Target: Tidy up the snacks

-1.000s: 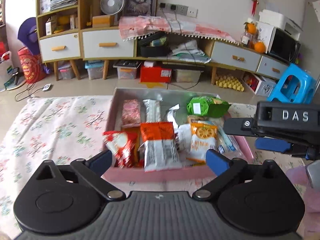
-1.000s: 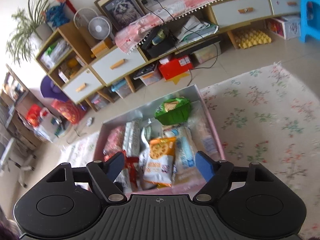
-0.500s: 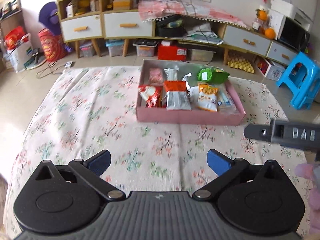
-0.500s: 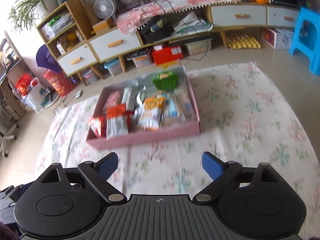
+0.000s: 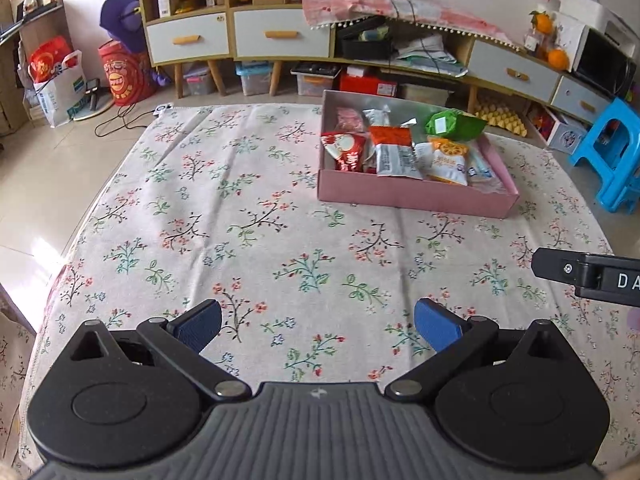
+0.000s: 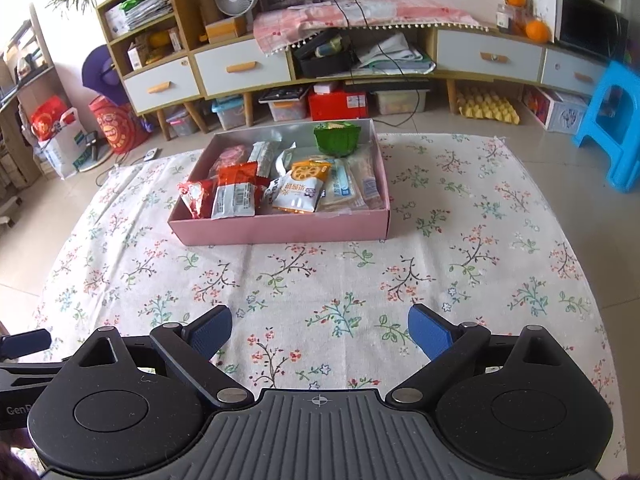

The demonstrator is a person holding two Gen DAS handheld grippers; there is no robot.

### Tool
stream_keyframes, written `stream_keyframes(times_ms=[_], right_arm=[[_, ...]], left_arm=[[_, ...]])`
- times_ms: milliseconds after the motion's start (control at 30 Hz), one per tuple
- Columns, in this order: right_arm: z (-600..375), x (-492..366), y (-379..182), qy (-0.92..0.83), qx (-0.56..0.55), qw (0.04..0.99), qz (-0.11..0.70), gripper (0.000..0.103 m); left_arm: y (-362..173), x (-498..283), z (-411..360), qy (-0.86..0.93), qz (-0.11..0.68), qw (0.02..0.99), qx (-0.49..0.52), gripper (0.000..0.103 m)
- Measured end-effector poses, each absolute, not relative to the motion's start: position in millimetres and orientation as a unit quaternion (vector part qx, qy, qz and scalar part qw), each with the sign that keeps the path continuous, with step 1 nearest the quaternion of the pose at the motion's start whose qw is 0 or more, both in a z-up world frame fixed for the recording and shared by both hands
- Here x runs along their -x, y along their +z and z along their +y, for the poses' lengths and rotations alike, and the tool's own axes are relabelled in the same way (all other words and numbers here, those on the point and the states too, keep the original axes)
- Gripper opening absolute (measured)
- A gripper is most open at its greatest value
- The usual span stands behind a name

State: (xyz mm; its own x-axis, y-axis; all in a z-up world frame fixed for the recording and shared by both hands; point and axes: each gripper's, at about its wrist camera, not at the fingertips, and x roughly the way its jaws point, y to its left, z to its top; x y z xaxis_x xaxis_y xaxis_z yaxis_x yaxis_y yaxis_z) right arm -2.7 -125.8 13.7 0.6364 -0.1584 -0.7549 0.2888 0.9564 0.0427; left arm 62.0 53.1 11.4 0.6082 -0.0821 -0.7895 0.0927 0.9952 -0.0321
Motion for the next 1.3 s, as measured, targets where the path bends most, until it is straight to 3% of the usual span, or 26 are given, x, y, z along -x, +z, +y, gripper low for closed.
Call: stream_keyframes(times_ms=[1300], right_arm=[[-114.7,0.2,7.7,-0.109,-0.074,0.898,0.421,0.096]], left_arm=[[16.1,-55.7,53.6,-0.032,0.431,0.901,-0.025,0.103]])
